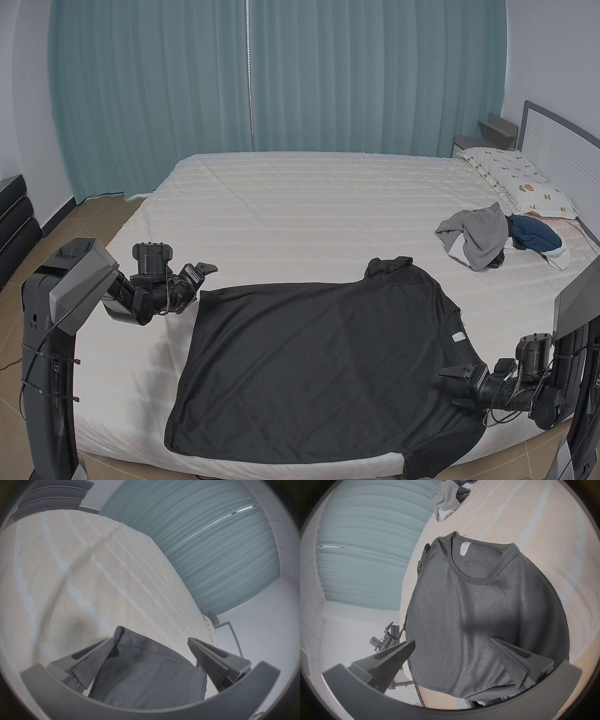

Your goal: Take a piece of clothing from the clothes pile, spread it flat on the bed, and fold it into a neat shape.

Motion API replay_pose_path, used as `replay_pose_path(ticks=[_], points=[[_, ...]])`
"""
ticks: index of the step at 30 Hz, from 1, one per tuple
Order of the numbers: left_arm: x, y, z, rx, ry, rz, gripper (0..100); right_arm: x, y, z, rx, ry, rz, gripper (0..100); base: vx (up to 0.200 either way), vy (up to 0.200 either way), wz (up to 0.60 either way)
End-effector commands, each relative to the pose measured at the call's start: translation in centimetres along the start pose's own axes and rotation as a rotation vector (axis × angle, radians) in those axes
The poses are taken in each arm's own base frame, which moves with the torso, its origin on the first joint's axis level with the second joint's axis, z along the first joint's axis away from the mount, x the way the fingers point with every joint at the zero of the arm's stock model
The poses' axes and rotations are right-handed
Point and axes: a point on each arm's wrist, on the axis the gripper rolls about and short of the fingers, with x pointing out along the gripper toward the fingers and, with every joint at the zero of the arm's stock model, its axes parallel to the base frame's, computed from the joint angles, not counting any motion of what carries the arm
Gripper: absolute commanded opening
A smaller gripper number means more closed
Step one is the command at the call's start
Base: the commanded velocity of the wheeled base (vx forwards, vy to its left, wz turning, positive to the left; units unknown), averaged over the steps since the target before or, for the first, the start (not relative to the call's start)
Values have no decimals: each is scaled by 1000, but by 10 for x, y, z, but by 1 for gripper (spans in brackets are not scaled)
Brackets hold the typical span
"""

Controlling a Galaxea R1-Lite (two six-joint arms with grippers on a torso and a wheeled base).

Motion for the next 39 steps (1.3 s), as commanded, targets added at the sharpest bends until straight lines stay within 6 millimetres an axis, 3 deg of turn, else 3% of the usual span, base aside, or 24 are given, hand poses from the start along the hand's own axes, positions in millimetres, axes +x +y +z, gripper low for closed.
replay_pose_path(ticks=[1, 8, 9, 23, 39], points=[[9, 7, -4, -1, 8, 8, 100, 1, 1, 1, -6, -5, 9, 100, 0, 0, 0], [12, 9, -4, -1, 8, 8, 100, 1, 1, 1, -6, -5, 9, 100, 0, 0, 0], [13, 9, -3, -1, 6, 8, 0, 0, 1, 0, -5, -4, 8, 100, 0, 0, 0], [29, 19, 13, -7, -134, 89, 0, 0, 1, 1, -5, -7, 11, 100, 0, 0, 0], [35, 20, 17, -6, -173, 95, 0, 0, 1, 1, -3, -5, 13, 100, 0, 0, 0]])
